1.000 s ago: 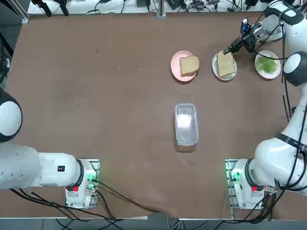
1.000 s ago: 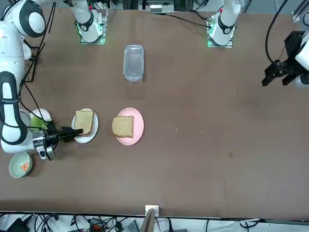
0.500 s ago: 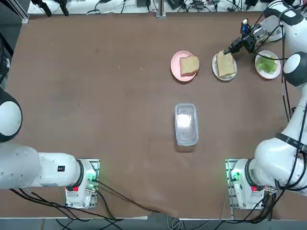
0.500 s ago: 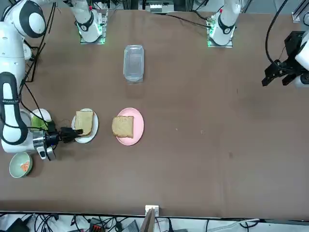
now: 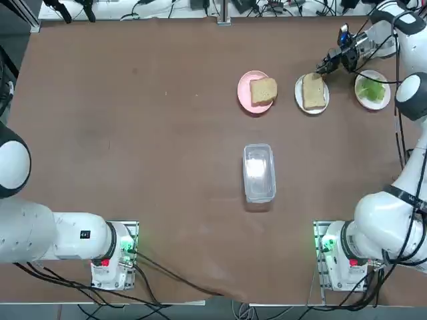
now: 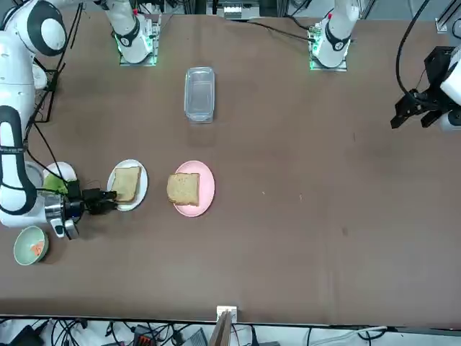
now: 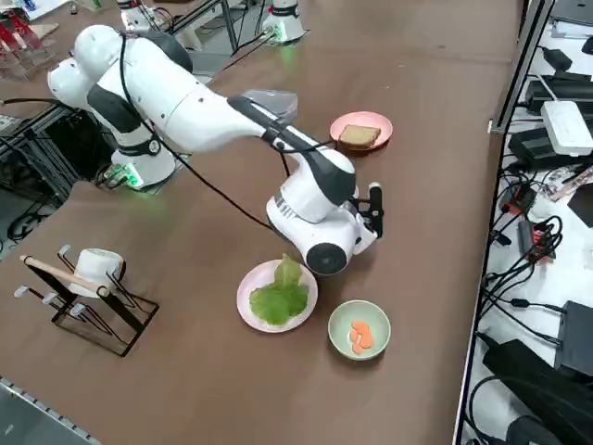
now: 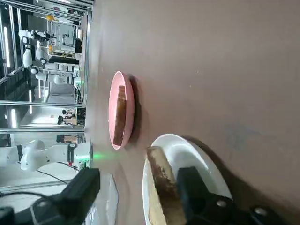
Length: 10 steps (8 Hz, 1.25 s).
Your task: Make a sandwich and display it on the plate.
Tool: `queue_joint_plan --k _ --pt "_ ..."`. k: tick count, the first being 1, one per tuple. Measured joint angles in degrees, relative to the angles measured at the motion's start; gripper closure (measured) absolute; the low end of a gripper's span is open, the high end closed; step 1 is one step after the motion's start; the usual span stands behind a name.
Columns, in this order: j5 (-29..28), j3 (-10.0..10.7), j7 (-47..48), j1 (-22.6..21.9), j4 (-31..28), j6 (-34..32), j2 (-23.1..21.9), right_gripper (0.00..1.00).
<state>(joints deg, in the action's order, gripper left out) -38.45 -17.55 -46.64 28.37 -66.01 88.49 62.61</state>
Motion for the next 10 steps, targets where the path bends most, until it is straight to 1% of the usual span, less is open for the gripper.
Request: queue_joint_plan --k 2,4,7,8,10 --pt "0.0 -0.2 -0.12 0.0 0.85 -0.02 -1.01 0.0" --pt "0.05 -0.28 -0.15 0.02 2.96 -0.13 -3.01 0.0" --pt "0.66 -0.23 0.62 0.12 4.97 -0.26 -7.86 0.0" --pt "2.73 -0.18 3.53 0.22 5.28 -0.28 -10.08 0.0" --pt "9.14 -0.21 9.26 0.19 5.45 -0.24 -14.64 0.0"
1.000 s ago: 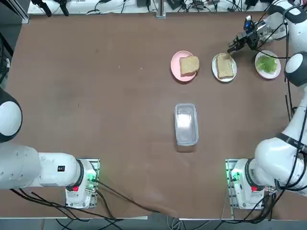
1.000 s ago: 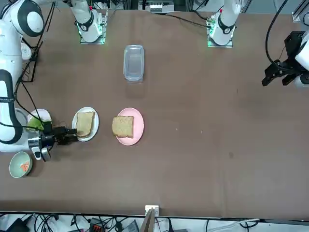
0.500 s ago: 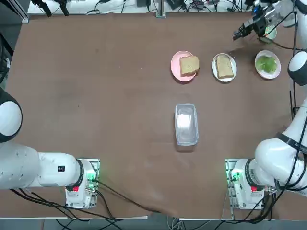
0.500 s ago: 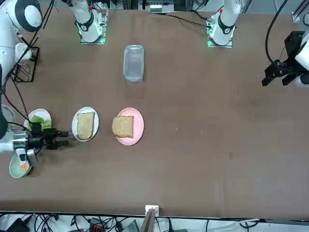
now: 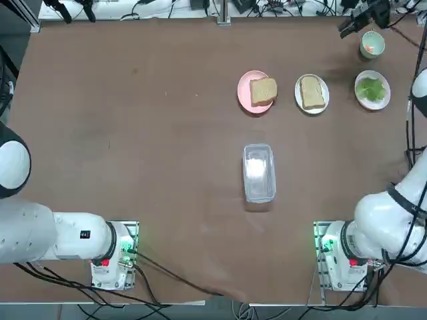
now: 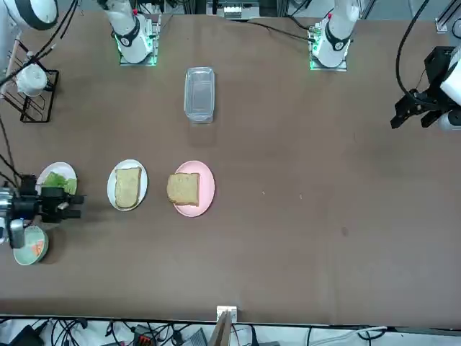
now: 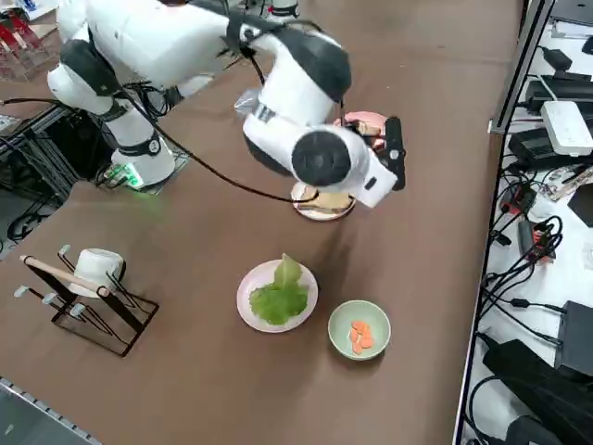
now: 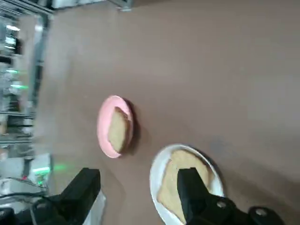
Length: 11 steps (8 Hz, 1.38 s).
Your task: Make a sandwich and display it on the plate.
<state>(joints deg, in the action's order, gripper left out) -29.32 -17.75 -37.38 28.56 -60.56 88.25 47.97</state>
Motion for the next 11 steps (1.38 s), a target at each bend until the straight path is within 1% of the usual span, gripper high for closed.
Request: queue_joint_plan --k 2,3,4,5,6,8,9,10,11 --pt "6.59 0.36 1.7 0.21 -0.01 0.39 -2.9 0.0" --pt "7.87 0.95 1.97 0.53 -0.02 1.72 -3.06 0.0" --pt "8.89 2.34 2.78 0.79 -0.04 3.92 -3.04 0.0" --pt "11.47 3.79 4.06 0.83 -0.07 6.72 -2.99 0.0" --pt "16.34 4.22 5.96 0.69 -0.12 10.25 -2.8 0.0" --pt "29.85 4.17 8.17 -1.15 -0.62 17.51 -1.9 0.0" --pt "34.69 4.17 8.48 -2.29 -0.98 20.05 -1.01 0.0" --pt "38.35 4.19 7.79 -3.13 -1.24 22.59 0.39 0.0" --pt "40.88 4.2 4.97 -3.46 -1.62 26.54 2.32 0.0"
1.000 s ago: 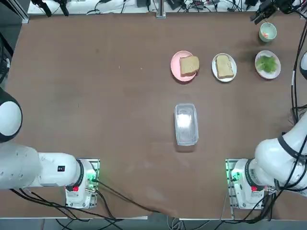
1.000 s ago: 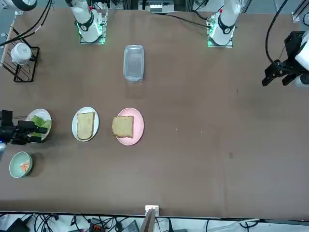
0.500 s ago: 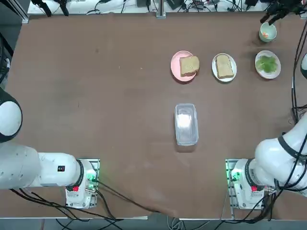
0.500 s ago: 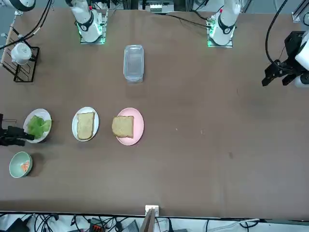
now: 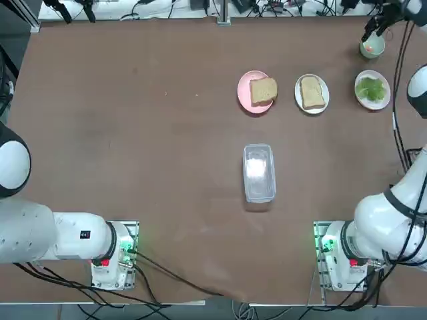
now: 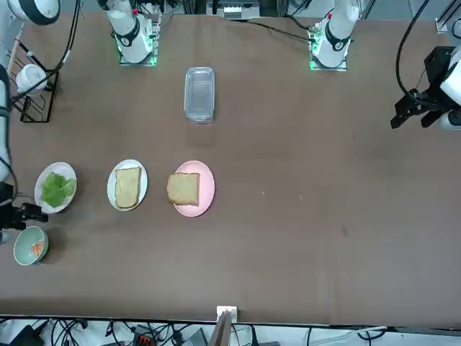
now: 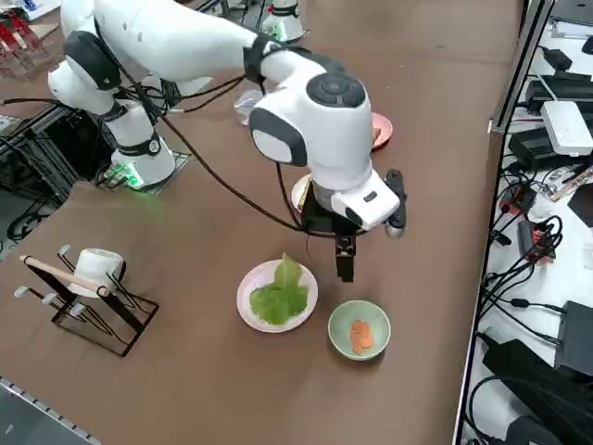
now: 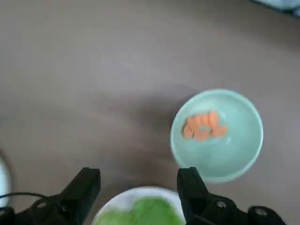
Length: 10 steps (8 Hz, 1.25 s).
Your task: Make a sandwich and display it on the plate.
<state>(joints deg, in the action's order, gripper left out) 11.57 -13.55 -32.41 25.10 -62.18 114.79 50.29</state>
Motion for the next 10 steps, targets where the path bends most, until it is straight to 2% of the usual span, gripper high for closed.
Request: queue_joint_plan --k 3,4,6,7,10 --pt "2.25 0.63 -11.41 0.13 -0.22 11.89 6.4 0.0" --pt "2.66 1.11 -12.95 0.17 -0.17 13.38 7.26 0.0" --pt "3.61 1.71 -13.63 0.24 -0.18 14.32 8.08 0.08" --pt "4.15 1.87 -13.65 0.3 -0.18 14.73 8.39 0.17" --pt "4.24 2.13 -13.48 0.7 -0.11 15.03 8.61 0.81"
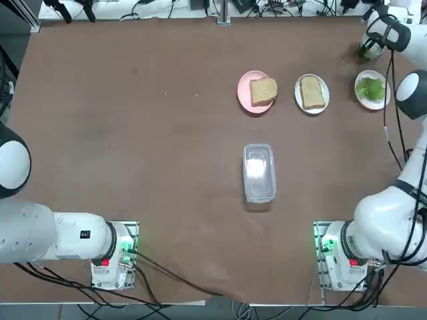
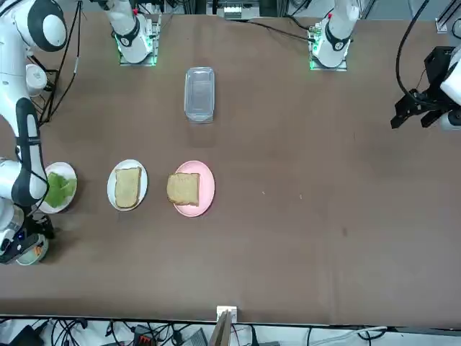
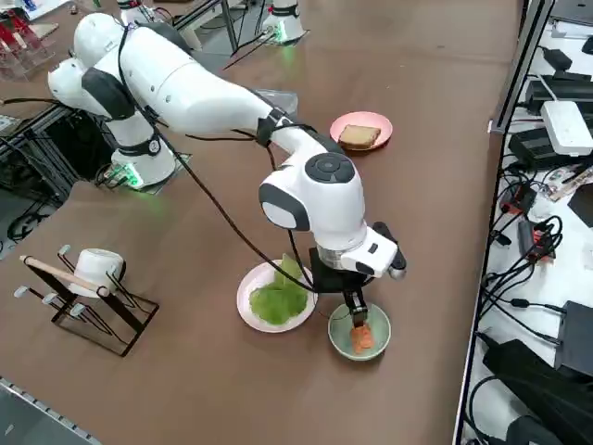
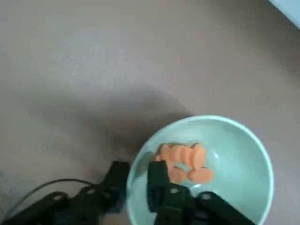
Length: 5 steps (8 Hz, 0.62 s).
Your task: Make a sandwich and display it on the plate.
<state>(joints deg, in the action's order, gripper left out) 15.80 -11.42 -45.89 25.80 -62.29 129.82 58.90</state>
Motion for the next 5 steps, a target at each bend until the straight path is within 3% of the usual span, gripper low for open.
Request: queue_joint_plan --k 1,4,5 --pt "0.01 0.03 0.83 0.04 0.37 -0.13 -0.17 0.95" --pt "-0.08 -0.96 6.51 -0.22 1.67 -5.79 -1.89 0.95" --pt "-0.17 -2.22 10.25 -0.43 2.11 -8.98 -3.77 0.95"
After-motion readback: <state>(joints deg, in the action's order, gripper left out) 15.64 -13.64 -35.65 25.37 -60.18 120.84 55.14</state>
